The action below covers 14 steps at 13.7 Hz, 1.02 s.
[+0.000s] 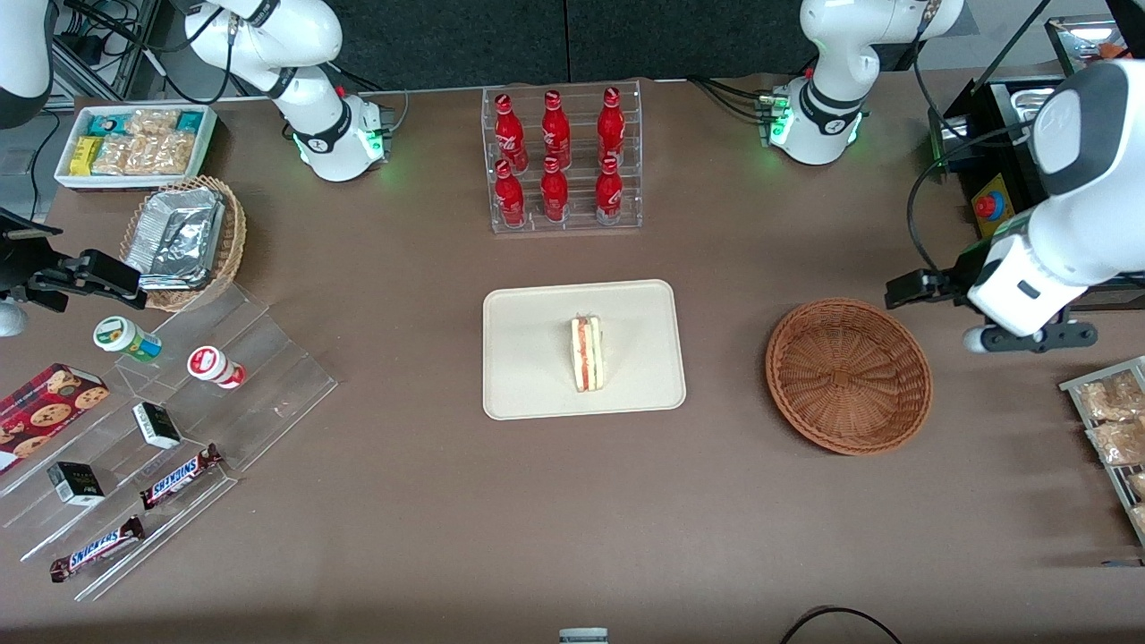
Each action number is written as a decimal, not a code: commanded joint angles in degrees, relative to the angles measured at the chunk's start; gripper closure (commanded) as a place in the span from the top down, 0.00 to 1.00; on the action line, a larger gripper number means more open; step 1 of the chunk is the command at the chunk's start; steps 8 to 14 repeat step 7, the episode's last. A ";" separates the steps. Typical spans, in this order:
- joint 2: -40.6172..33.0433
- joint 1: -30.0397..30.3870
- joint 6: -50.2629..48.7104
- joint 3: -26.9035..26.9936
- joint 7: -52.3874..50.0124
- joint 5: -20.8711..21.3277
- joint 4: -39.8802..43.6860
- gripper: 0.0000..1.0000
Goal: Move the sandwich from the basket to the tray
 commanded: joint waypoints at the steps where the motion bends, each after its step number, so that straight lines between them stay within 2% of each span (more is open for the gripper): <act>1: -3.96 1.98 -3.67 -1.55 0.56 1.19 -0.60 1.00; 4: -5.73 2.07 -7.99 -1.64 0.64 3.30 1.24 1.00; 14: -5.82 2.07 -8.44 -1.55 1.96 3.57 2.04 1.00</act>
